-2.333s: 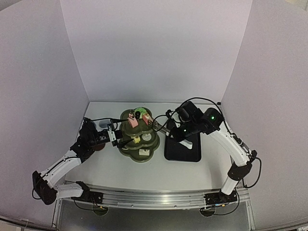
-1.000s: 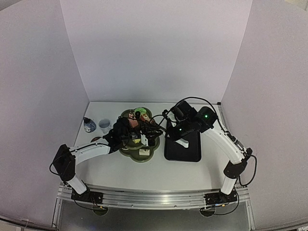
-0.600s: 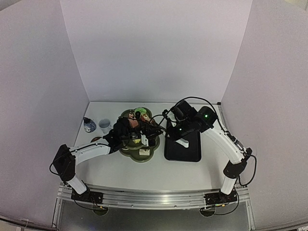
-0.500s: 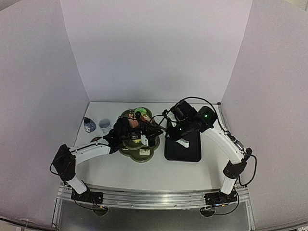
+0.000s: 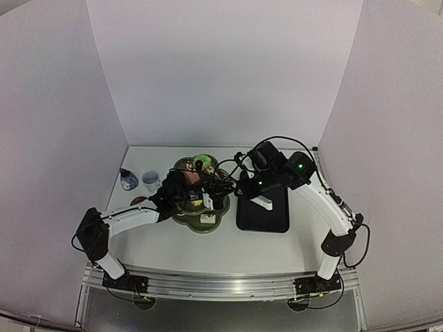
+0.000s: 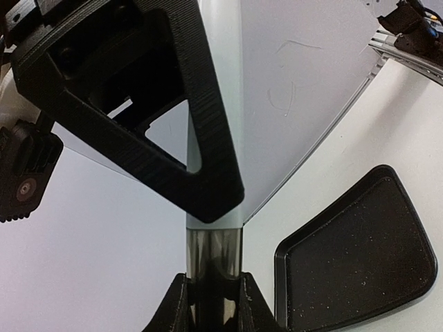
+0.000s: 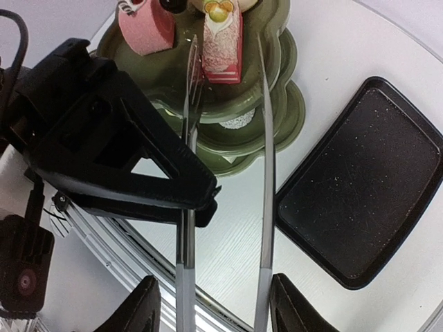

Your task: Serve the afternoon tea

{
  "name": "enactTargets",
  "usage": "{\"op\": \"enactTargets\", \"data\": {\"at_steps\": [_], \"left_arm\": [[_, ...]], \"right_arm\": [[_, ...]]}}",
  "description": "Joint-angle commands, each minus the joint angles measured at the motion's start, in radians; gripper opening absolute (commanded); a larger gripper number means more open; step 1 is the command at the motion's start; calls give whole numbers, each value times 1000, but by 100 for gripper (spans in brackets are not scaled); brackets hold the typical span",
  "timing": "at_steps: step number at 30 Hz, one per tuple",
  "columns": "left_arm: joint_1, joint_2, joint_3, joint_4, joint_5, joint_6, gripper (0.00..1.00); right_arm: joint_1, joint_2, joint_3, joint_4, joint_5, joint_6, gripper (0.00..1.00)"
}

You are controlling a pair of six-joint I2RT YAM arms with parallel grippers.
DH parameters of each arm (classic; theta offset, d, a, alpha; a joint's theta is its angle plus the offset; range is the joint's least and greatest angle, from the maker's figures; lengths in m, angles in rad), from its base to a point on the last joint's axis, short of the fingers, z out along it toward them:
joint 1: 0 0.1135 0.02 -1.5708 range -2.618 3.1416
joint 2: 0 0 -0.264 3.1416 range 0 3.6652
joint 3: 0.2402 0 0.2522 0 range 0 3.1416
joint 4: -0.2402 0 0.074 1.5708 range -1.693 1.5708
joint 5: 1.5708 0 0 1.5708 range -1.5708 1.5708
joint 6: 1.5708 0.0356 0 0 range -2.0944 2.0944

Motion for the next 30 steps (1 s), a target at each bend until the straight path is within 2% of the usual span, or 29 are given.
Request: {"op": "enactTargets", "data": {"at_steps": [1,3,9,15,19,30], "left_arm": [[-6,-35,-11,117,5,-49,0],[-6,-45,-10,118,7,-61,0],[-6,-57,-21,135,15,-48,0],[-6,-60,-26,158,28,66,0],[-6,-61,-59,165,58,192,0],[-6,-63,-86,145,61,295,0]], "right_arm": [[7,-2,68,-329,5,5,55],[7,-3,90,-326,6,6,60],[7,-15,93,-314,2,11,61],[7,-60,44,-307,28,43,61],[7,-92,-6,-276,53,82,57],[7,-114,-168,-167,26,120,50]]}}
